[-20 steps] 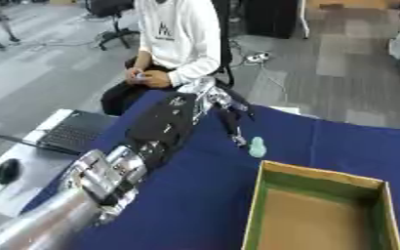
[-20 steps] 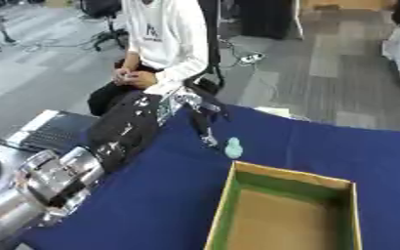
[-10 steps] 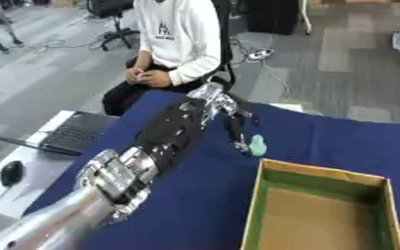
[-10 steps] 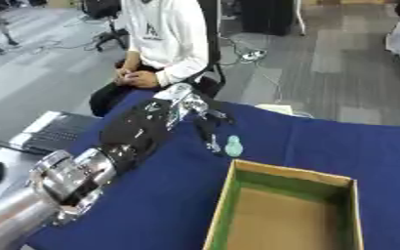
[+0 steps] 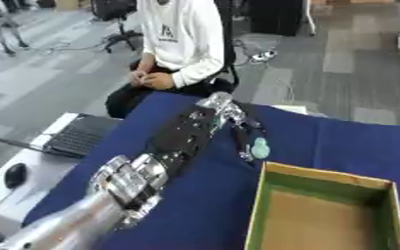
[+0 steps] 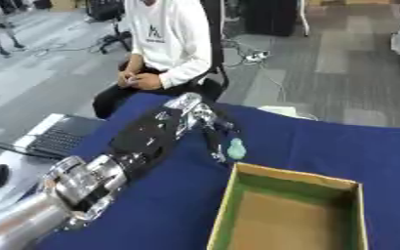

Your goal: Pick up objects on the table and place them in the box.

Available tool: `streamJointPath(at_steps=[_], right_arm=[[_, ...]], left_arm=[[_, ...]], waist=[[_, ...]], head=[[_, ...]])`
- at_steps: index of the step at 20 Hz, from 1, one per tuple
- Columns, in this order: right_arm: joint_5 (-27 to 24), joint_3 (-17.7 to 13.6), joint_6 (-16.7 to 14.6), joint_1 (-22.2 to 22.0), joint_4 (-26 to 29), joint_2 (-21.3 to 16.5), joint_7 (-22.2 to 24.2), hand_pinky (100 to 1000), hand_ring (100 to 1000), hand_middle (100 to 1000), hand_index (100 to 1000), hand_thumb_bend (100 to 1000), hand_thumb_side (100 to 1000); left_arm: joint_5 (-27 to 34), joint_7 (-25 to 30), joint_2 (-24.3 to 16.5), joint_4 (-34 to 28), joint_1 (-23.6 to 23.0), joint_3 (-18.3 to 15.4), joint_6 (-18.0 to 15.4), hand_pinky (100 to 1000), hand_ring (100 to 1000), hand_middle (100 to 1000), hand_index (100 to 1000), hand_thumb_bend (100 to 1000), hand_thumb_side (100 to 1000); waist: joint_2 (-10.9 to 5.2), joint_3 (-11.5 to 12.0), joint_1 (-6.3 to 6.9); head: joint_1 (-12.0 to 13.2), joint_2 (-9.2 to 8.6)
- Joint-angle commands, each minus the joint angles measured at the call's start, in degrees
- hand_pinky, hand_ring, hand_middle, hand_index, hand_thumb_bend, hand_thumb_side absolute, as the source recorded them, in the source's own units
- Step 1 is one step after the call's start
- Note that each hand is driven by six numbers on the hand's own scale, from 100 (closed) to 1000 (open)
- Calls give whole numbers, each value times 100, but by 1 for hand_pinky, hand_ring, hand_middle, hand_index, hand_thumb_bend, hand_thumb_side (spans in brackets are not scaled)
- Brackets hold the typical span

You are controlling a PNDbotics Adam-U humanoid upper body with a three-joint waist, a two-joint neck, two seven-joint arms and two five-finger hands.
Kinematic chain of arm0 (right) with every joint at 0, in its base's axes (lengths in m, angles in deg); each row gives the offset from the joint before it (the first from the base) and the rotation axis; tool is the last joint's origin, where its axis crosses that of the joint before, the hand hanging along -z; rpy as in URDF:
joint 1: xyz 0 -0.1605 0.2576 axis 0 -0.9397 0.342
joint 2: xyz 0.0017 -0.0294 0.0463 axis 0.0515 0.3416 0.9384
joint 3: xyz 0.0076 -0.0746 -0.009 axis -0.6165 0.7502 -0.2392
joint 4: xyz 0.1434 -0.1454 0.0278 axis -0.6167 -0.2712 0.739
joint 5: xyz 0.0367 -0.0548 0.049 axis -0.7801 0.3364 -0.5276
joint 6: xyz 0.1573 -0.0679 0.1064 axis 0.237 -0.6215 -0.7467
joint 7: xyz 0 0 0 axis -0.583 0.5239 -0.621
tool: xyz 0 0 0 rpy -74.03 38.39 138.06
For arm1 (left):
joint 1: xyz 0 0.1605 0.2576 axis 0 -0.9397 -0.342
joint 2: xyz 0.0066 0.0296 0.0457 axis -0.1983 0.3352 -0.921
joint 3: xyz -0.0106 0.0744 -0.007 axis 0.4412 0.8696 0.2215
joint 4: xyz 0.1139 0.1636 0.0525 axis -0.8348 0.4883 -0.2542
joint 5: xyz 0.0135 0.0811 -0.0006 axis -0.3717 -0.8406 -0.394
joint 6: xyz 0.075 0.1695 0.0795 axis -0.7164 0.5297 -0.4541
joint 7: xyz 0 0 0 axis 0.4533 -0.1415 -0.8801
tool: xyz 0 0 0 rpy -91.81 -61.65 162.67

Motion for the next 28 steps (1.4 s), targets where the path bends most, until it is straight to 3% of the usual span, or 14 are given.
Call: streamJointPath(at_steps=[1, 14, 16, 17, 20, 28], right_arm=[[-83, -55, -5, 80, 90, -128, 52, 394, 533, 561, 686, 486, 1000], [-213, -90, -47, 142, 90, -168, 105, 393, 532, 561, 686, 481, 1000], [-238, -97, -58, 162, 90, -174, 109, 393, 532, 561, 686, 481, 1000], [-251, -99, -64, 173, 90, -175, 113, 393, 532, 560, 685, 481, 1000], [-282, -101, -82, 203, 90, -174, 132, 392, 532, 560, 686, 481, 1000], [-337, -100, -112, 258, 90, -164, 181, 391, 532, 560, 686, 481, 1000]], left_arm=[[-81, 227, -112, -26, 103, -116, -324, 787, 816, 1000, 1000, 987, 488], [-63, 99, -166, -160, 209, -242, 27, 795, 818, 1000, 1000, 1000, 479], [-131, 111, -142, -116, 205, -274, 32, 742, 785, 988, 1000, 1000, 452], [-143, 106, -134, -96, 199, -296, 15, 732, 774, 948, 1000, 1000, 449], [-193, 76, -130, -54, 206, -338, -10, 734, 776, 940, 1000, 998, 437], [-281, 9, -112, 53, 246, -433, 53, 704, 746, 929, 1000, 882, 396]], waist=[[-62, -10, -2], [-40, -68, 10], [-28, -85, 10], [-19, -95, 9], [6, -117, 9], [58, -159, 13]], head=[[85, -81], [115, -148], [132, -157], [145, -166], [188, -183], [244, -205]])
